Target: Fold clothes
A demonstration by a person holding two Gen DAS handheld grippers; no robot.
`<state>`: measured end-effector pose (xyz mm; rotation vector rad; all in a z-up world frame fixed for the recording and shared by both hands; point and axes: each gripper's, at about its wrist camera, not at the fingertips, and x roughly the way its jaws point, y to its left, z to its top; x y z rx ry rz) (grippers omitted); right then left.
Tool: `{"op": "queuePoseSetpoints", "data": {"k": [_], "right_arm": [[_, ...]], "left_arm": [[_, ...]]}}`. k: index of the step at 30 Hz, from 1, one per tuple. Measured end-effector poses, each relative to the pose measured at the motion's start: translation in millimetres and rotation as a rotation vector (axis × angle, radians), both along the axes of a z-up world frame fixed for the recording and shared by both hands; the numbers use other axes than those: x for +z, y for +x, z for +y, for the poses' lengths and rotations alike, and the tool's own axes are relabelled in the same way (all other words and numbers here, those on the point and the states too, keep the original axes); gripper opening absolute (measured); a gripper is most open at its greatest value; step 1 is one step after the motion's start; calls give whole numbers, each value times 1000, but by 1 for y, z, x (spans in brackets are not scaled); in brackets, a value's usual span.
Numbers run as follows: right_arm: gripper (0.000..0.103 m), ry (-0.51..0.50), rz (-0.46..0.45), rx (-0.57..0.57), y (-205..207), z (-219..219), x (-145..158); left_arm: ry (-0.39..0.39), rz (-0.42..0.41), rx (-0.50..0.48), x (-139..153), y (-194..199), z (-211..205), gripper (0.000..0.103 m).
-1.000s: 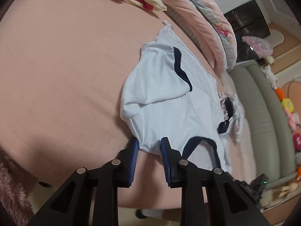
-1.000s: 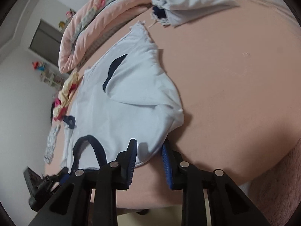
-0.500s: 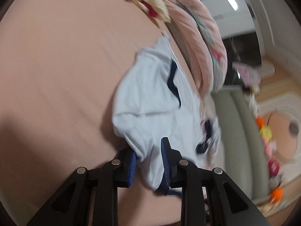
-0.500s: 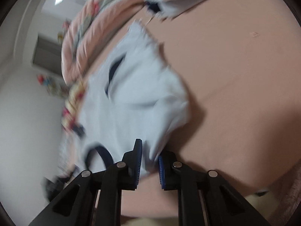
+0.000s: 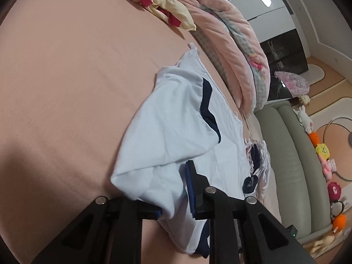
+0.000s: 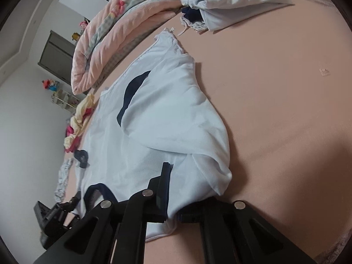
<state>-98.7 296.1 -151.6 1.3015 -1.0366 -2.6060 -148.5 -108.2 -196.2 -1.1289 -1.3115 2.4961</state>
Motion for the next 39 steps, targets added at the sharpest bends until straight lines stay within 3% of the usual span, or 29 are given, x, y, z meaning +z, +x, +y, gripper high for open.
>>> {"op": "queuePoseSetpoints", "data": {"k": [3, 5, 10, 15, 20, 23, 27, 30, 35, 39], "right_arm": [[0, 79, 10, 28, -3, -7, 7], [0, 141, 15, 52, 0, -13, 17], [0, 213, 81, 8, 35, -11, 59], [0, 227, 97, 53, 51, -18, 72], [0, 188, 83, 31, 67, -10, 72], [0, 190, 108, 10, 80, -4, 84], [0, 170, 148, 8, 102, -4, 104], [0, 161, 130, 43, 115, -12, 109], [0, 124, 59, 98, 111, -16, 94], [0, 79, 110, 144, 75, -4, 106]], "left_arm": [[-80, -63, -47, 10, -7, 5, 4], [-80, -119, -62, 23, -7, 2, 2], [-151, -71, -107, 66, 18, -3, 2], [-194, -65, -138, 77, 34, -2, 2], [-169, -33, -123, 93, 54, 8, 2], [-191, -55, -90, 101, 70, 15, 2], [-206, -57, -139, 112, 92, 26, 2], [-213, -50, -196, 121, 101, 29, 2], [-227, -70, -291, 118, 83, 38, 2], [-193, -27, -328, 135, 44, 34, 2]]}}
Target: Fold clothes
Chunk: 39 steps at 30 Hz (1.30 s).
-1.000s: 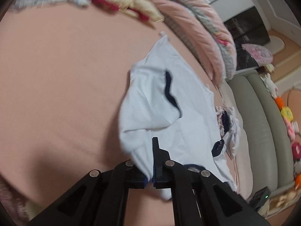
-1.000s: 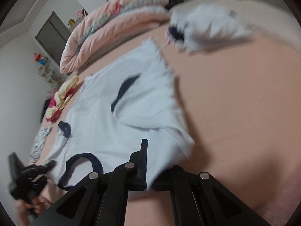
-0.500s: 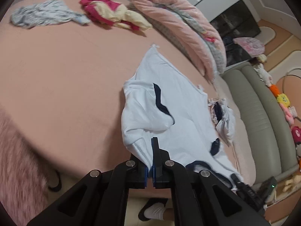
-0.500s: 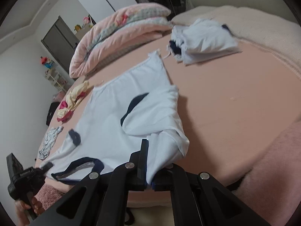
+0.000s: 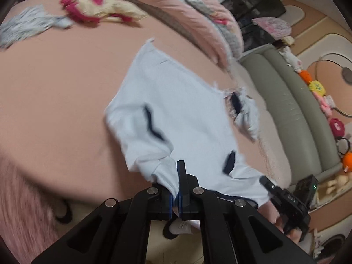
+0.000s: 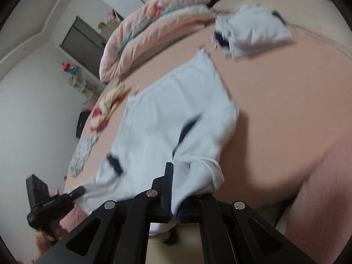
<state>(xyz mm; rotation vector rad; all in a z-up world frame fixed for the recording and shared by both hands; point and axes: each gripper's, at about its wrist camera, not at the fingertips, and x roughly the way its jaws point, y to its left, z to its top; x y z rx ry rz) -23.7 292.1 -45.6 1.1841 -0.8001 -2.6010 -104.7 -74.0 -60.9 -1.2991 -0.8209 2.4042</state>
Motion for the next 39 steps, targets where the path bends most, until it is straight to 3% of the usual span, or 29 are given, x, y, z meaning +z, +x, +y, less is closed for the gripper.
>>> {"op": "queuePoseSetpoints", "data": {"k": [4, 7, 10, 13, 15, 17, 19, 20, 21, 23, 27, 30, 31, 33, 35, 36, 37, 39], "right_arm": [[0, 69, 66, 46, -57, 8, 28], [2, 93, 64, 78, -117, 12, 29], [3, 78, 9, 130, -189, 11, 8], [3, 183, -51, 135, -244, 8, -20], [3, 217, -102, 126, -263, 9, -36], [6, 196, -135, 114, -267, 16, -50], [17, 167, -160, 82, -265, 25, -56], [28, 149, -170, 60, -262, 30, -56], [36, 130, -178, 38, -258, 36, -56], [41, 97, -162, 1, -249, 45, -44], [41, 193, -39, -77, -229, 53, -12], [41, 272, -11, 54, -228, 29, -8], [41, 319, -24, 102, -232, 16, -14], [41, 416, -53, 192, -240, -10, -25], [41, 547, -120, 208, -246, -24, -48], [41, 601, -165, 184, -247, -23, -60], [41, 632, -211, 141, -247, -14, -69], [41, 630, -259, 68, -245, 4, -74]], "left_arm": [[-4, 55, -42, 21, -67, -3, 2], [-66, 63, -57, 21, -126, 2, 2], [-101, 11, -48, -1, -180, 8, 2], [-132, -75, -23, -39, -223, 3, 2], [-96, -176, 16, -70, -243, -9, 3], [15, -261, 49, -93, -251, -25, 3], [79, -233, 74, -91, -245, -37, 3], [79, -201, 73, -85, -241, -39, 3], [57, -154, 72, -75, -236, -41, 3], [-5, -74, 82, -55, -227, -40, 4], [-187, 100, 37, -15, -208, -22, 4], [-347, 67, -109, -20, -225, 4, 6], [-352, 34, -152, -26, -233, 9, 7], [-288, -53, -182, -40, -253, 8, 7], [-196, -103, -127, -46, -270, -7, 10], [-149, -127, -95, -48, -278, -15, 20], [-109, -150, -62, -50, -285, -23, 36], [-141, -141, -6, -43, -286, -35, 45]]}}
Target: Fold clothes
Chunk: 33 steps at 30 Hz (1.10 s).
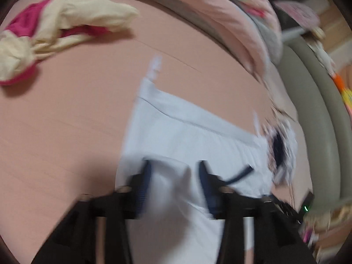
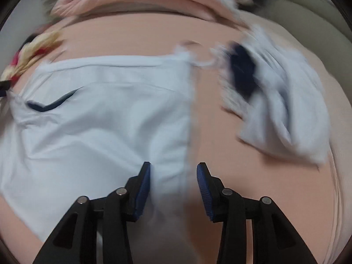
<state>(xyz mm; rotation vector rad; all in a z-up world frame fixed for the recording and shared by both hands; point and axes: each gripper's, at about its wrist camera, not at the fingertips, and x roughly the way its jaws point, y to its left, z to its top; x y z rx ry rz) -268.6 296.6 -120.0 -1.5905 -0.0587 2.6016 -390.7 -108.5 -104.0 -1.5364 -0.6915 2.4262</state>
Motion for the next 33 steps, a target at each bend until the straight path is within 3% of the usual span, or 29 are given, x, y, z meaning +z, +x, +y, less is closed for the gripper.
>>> {"op": "queuePoseSetpoints", "data": {"k": [1, 3, 5, 8, 10, 12, 14, 16, 17, 19, 21, 24, 26, 28, 30, 33], "right_arm": [[41, -5, 4, -32, 2, 9, 3], [41, 93, 39, -66, 8, 14, 18], [41, 155, 113, -60, 11, 13, 34], [44, -21, 175, 64, 1, -1, 45], [44, -72, 142, 137, -9, -15, 35], [43, -55, 73, 184, -20, -28, 14], [41, 61, 41, 102, -23, -20, -8], [41, 51, 91, -17, -24, 7, -3], [41, 81, 88, -66, -24, 15, 2], [41, 23, 155, -67, -13, 23, 21], [43, -71, 179, -16, 1, 16, 33], [44, -185, 161, 169, 26, -20, 38], [44, -157, 134, 314, 40, -58, 31], [44, -48, 87, 417, 55, -85, 14], [43, 70, 41, 490, 70, -100, -3], [42, 24, 10, 475, 81, -63, 3]], "left_arm": [[-31, 23, 20, 6, 3, -5, 45], [-153, 99, 18, 20, 17, -2, 45], [-227, 138, -75, 22, 30, 14, 45], [-273, 139, -290, 9, 44, 49, 45], [-369, 88, -341, -13, 41, 69, 45], [-381, 22, -267, -31, 24, 61, 45], [-382, -40, -186, -47, 8, 52, 44], [-253, -37, -20, -33, -3, 30, 43], [-210, -7, -10, -21, 2, 30, 42], [-171, 42, -54, -5, 19, 41, 42], [-214, 82, -168, 5, 52, 71, 42], [-308, 146, -327, -2, 98, 121, 42], [-397, 164, -396, -17, 115, 152, 42], [-505, 135, -435, -39, 125, 168, 42], [-566, 116, -442, -54, 135, 161, 45], [-495, 71, -378, -45, 144, 124, 44]]}}
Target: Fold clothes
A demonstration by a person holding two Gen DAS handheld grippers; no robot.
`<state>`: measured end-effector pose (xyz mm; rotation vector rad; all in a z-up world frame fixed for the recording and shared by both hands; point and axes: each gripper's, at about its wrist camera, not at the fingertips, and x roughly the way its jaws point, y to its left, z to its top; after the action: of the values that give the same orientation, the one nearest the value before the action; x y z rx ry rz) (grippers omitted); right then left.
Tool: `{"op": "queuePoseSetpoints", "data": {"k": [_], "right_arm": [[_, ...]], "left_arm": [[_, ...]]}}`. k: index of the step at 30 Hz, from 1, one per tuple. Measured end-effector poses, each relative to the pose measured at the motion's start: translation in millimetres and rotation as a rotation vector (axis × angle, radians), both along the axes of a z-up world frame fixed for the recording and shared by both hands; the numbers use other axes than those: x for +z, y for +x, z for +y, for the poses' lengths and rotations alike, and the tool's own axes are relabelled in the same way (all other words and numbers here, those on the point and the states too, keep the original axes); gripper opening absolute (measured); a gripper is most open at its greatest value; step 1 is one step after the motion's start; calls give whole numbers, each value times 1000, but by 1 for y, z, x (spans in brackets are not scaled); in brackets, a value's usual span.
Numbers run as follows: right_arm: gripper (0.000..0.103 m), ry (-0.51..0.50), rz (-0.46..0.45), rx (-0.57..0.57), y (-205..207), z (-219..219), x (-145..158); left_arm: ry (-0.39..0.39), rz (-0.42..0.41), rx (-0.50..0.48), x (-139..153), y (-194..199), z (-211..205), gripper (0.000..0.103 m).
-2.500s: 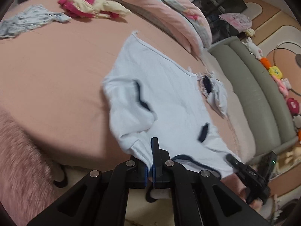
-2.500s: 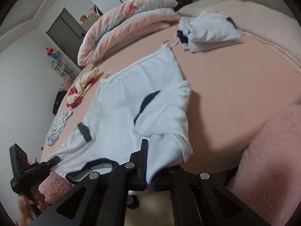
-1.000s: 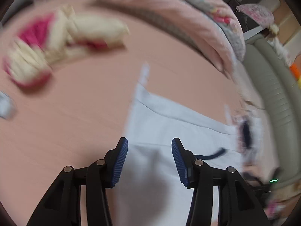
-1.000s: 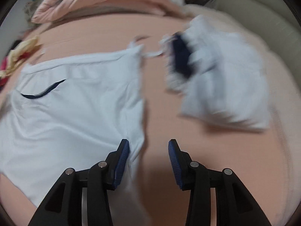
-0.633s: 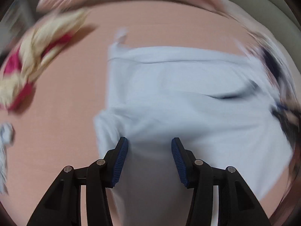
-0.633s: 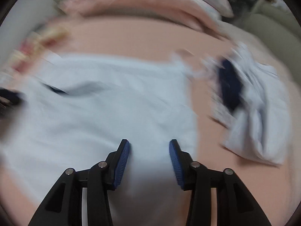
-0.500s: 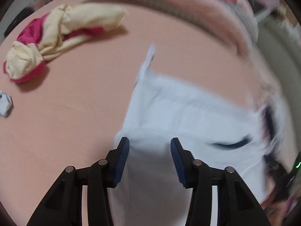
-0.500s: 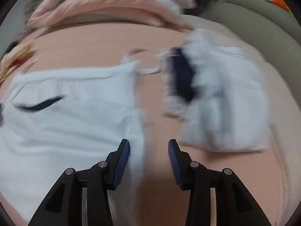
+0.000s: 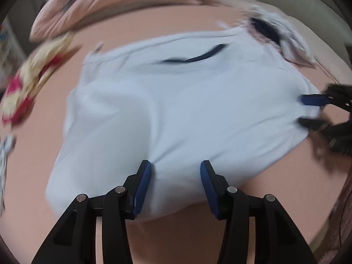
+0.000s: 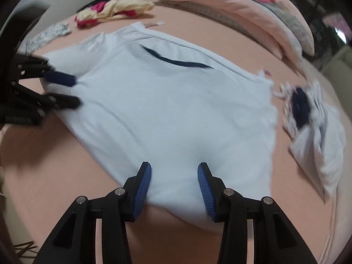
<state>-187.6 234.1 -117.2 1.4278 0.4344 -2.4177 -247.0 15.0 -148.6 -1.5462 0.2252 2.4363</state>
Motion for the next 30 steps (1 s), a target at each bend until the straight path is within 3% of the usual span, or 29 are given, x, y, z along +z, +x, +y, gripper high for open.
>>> {"op": "queuePoseSetpoints", "data": {"k": [5, 7, 9, 10, 12, 15, 16, 17, 19, 21, 24, 27, 30], "right_arm": [[44, -185, -18, -286, 2, 80, 16], [44, -180, -36, -318, 10, 91, 9], [50, -159, -82, -342, 17, 100, -6], [53, -195, -86, -365, 20, 106, -7], [55, -216, -86, -400, 27, 115, -2], [57, -139, -45, -495, 37, 125, 4], [57, -115, -25, -534, 40, 128, 7], [58, -154, -17, -555, 43, 131, 10], [60, -376, -48, -566, 44, 139, 13], [60, -601, -121, -605, 49, 143, 4], [60, -773, -209, -676, 60, 137, -14], [60, -789, -194, -705, 61, 127, -17], [60, -765, -155, -718, 46, 118, -21]], "left_arm": [[115, 113, 60, 39, 13, -23, 44], [137, 118, 178, 41, 10, -41, 44], [75, 33, 317, 22, 4, -64, 44], [52, -5, 382, 14, 2, -75, 45], [130, -21, 462, 9, 12, -96, 46], [197, 45, 581, 13, 32, -121, 46], [297, 28, 611, 8, 36, -131, 46], [398, 11, 640, 2, 40, -140, 46], [644, -48, 673, -14, 47, -153, 46], [808, -90, 678, -27, 52, -152, 46], [897, -107, 691, -37, 58, -141, 46], [1002, -129, 670, -47, 56, -129, 46], [967, -104, 664, -38, 55, -128, 46]]}}
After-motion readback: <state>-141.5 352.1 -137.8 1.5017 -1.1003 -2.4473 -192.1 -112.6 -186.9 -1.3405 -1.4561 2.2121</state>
